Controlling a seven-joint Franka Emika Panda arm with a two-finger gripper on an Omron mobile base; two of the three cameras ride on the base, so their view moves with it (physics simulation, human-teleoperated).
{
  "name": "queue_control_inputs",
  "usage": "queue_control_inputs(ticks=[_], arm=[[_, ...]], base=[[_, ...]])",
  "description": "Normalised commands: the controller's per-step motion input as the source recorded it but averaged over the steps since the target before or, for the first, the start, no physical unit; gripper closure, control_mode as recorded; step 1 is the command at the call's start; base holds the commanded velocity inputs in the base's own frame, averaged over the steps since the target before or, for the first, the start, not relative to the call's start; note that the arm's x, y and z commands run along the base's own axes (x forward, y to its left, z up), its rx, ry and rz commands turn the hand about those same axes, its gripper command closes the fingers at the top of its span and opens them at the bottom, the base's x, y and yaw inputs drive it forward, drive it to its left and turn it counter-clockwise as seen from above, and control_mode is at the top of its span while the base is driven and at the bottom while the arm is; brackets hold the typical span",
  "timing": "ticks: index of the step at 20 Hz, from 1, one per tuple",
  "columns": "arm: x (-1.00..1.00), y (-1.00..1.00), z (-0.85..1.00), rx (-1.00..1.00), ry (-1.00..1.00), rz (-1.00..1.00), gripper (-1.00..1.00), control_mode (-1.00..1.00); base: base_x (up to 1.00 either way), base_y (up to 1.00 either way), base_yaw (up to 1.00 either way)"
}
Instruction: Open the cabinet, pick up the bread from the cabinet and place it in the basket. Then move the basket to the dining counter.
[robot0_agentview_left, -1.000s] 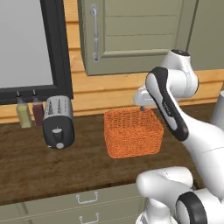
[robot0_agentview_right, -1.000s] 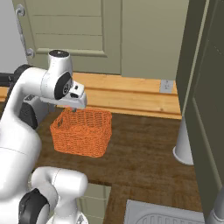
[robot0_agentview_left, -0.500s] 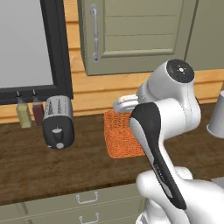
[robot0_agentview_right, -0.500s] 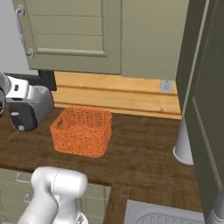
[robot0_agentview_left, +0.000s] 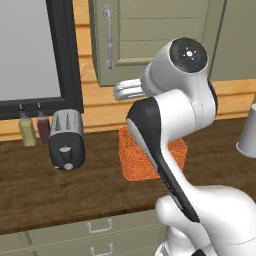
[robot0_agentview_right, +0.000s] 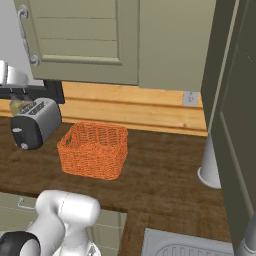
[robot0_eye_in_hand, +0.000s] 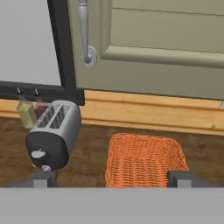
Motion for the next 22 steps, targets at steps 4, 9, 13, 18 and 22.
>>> queue_control_inputs(ticks=[4,9,13,18,22], arm=[[0.39,0.03,0.37,0.00,-0.10,0.00,-1.00,-1.00],[0.55,0.01,0.26,0.00,-0.17,0.00,-1.00,-1.00],[0.53,0.26,0.26,0.00,-0.16,0.00,-1.00,-1.00],[0.53,0.45,0.15,0.00,-0.02,0.00,-1.00,-1.00],[0.56,0.09,0.18,0.00,0.11,0.00,-1.00,-1.00]], base=[[0.00,0.00,0.00],[0.00,0.00,0.00],[0.00,0.00,0.00],[0.00,0.00,0.00],[0.00,0.00,0.00]])
